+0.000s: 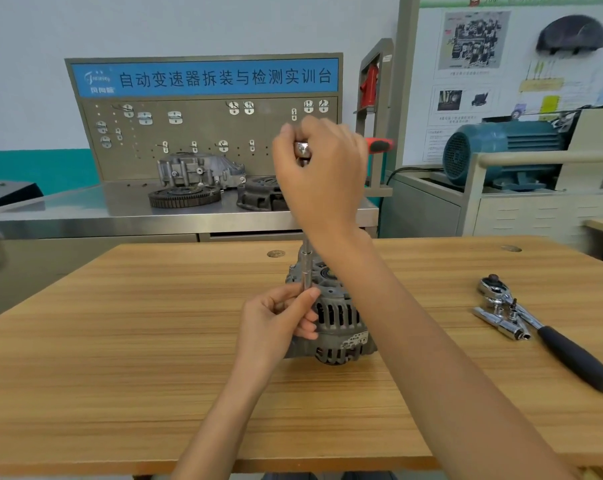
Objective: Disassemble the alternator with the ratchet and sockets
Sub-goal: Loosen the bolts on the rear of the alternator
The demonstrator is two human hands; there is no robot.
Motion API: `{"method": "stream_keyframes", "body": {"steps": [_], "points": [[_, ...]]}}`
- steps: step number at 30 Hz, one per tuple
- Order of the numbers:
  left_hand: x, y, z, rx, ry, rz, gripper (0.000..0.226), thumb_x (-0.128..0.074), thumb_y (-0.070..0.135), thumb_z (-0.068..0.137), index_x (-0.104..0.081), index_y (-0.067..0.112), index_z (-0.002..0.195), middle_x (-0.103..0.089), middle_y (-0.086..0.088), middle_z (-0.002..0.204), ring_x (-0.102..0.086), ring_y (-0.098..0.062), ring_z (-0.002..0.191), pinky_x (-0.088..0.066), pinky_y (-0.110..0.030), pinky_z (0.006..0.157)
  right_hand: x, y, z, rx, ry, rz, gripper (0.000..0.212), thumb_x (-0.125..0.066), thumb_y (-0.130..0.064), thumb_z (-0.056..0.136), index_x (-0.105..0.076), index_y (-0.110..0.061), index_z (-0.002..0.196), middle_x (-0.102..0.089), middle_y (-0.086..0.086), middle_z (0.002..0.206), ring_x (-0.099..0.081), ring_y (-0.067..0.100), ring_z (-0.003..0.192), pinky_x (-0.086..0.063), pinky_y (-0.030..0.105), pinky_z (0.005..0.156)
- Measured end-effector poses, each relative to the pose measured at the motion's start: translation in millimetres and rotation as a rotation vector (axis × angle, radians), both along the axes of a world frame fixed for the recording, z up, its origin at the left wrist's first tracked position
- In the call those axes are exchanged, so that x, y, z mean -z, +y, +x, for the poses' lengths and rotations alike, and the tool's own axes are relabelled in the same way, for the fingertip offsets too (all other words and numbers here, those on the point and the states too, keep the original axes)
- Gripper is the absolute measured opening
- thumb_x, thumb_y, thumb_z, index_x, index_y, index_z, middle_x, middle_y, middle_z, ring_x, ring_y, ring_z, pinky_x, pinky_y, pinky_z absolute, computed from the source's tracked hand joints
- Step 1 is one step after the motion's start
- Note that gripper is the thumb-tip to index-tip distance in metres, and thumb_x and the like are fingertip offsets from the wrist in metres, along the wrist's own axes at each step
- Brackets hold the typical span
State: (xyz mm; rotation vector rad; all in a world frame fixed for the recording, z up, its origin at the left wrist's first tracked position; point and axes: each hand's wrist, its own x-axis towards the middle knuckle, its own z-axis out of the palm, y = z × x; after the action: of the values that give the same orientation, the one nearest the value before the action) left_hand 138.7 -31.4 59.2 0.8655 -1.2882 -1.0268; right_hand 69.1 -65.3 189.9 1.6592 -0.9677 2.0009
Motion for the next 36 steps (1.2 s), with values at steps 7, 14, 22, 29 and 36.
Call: {"method": "stream_keyframes", "body": {"steps": [7, 14, 22, 29, 36], "points": [[-1, 2, 2, 0.040, -0.020, 0.001, 0.019, -0.068, 0.025, 0.074, -0.071, 0.019, 0.092, -0.064, 0.000, 0.054, -0.059, -0.008, 0.044, -0.052, -0.018, 0.048, -18, -2, -18, -0.950, -0.169, 0.486, 0.048, -0.039, -0.012, 0.096, -0.041, -0.013, 0.049, -0.042, -0.004, 0.050, -0.046, 0.013, 0.063, -0.042, 0.025, 0.083], [-2, 1, -1, -0.001, 0.002, 0.012, 0.020, -0.068, 0.026, 0.068, -0.071, 0.013, 0.084, -0.061, -0.001, 0.049, -0.056, -0.008, 0.039, -0.050, -0.018, 0.043, -9, 2, -6, -0.556, -0.131, 0.260, 0.044, -0.047, -0.009, 0.095, -0.039, -0.017, 0.053, -0.036, -0.004, 0.051, -0.036, 0.009, 0.053, -0.038, 0.028, 0.063], [0, 0, 0, -0.027, -0.011, 0.012, 0.006, -0.069, 0.013, 0.081, -0.070, 0.018, 0.085, -0.062, -0.001, 0.050, -0.056, -0.008, 0.040, -0.048, -0.016, 0.043, -9, 2, -4, -0.266, -0.068, 0.187, 0.043, -0.053, -0.010, 0.089, -0.037, -0.019, 0.050, -0.031, -0.010, 0.048, -0.033, 0.010, 0.052, -0.032, 0.027, 0.067], [-2, 3, 2, 0.024, -0.032, -0.015, 0.024, -0.065, 0.031, 0.071, -0.072, 0.021, 0.091, -0.064, -0.001, 0.055, -0.059, -0.008, 0.045, -0.052, -0.018, 0.047, -17, -9, -17, -1.075, -0.215, 0.503, 0.049, -0.039, -0.008, 0.093, -0.038, -0.014, 0.045, -0.040, -0.002, 0.048, -0.045, 0.015, 0.063, -0.041, 0.029, 0.088], [-1, 0, 1, 0.021, -0.011, -0.006, 0.025, -0.067, 0.027, 0.069, -0.072, 0.012, 0.089, -0.063, -0.003, 0.052, -0.057, -0.009, 0.042, -0.050, -0.018, 0.045, -17, -8, -20, -1.291, -0.174, 0.508, 0.047, -0.038, -0.017, 0.082, -0.042, -0.023, 0.035, -0.041, -0.006, 0.042, -0.046, 0.012, 0.056, -0.041, 0.025, 0.085]]}}
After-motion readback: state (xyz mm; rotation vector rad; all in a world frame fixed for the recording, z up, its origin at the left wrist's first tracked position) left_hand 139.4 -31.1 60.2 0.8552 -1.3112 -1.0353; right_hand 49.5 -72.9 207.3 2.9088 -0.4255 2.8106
